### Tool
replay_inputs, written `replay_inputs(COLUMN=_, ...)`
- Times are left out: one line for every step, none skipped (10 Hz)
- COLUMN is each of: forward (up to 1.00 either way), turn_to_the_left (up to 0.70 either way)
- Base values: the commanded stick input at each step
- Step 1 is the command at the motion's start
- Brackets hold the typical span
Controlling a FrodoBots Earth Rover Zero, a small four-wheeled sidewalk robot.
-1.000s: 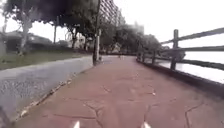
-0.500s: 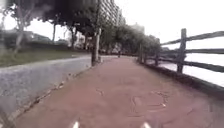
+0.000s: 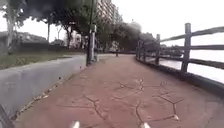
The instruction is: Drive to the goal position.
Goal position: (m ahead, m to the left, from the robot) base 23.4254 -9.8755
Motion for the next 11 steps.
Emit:
replay_inputs(forward=0.7, turn_to_the_left=-0.27)
replay_inputs(forward=0.7, turn_to_the_left=-0.1)
replay_inputs(forward=0.7, turn_to_the_left=0.0)
replay_inputs(forward=0.7, turn_to_the_left=0.0)
replay_inputs(forward=0.7, turn_to_the_left=0.0)
replay_inputs(forward=0.7, turn_to_the_left=0.0)
replay_inputs(forward=0.7, turn_to_the_left=0.0)
replay_inputs(forward=0.7, turn_to_the_left=0.0)
replay_inputs(forward=0.7, turn_to_the_left=0.0)
replay_inputs(forward=0.7, turn_to_the_left=0.0)
replay_inputs(forward=0.7, turn_to_the_left=0.0)
